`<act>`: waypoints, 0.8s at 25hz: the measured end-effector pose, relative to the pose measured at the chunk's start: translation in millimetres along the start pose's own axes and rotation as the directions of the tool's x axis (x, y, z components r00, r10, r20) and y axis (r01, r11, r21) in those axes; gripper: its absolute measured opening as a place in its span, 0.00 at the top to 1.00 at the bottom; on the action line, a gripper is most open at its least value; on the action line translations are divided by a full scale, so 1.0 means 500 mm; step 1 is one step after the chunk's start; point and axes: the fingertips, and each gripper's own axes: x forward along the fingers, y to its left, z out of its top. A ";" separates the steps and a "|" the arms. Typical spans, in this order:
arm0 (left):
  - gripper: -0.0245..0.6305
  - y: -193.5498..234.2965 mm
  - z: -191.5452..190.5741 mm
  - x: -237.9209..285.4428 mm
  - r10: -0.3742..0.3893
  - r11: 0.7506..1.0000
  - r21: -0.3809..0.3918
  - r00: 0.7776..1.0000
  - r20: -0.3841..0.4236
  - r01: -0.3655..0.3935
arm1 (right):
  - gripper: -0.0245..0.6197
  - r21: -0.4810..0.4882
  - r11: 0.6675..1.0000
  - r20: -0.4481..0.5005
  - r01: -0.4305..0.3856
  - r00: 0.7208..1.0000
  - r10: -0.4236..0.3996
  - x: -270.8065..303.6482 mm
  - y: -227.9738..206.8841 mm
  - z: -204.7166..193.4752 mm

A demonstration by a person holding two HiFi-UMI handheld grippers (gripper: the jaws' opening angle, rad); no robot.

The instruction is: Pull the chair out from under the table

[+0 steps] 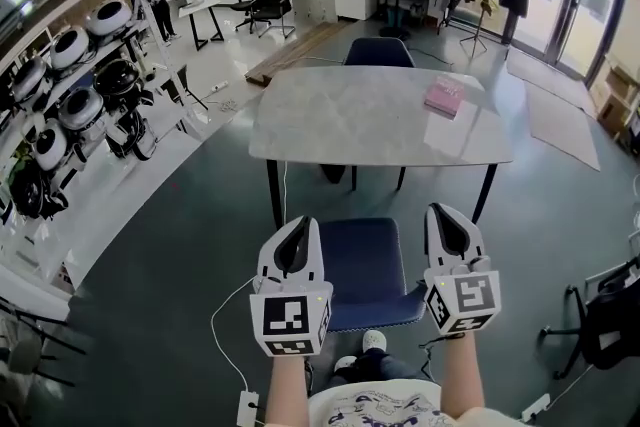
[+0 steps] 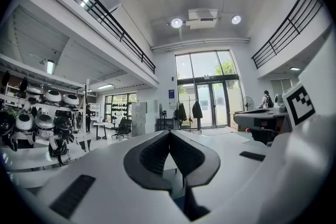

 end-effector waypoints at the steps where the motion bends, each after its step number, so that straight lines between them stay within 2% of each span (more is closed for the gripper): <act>1: 0.94 -0.003 -0.002 0.000 0.002 1.000 0.001 1.000 -0.002 -0.002 | 0.95 0.001 1.000 -0.001 -0.001 1.000 0.001 -0.002 -0.002 -0.001; 20: 0.94 0.006 -0.032 0.009 0.002 1.000 -0.005 0.999 -0.042 -0.002 | 0.95 0.016 1.000 -0.030 0.015 0.999 -0.014 0.006 -0.002 -0.019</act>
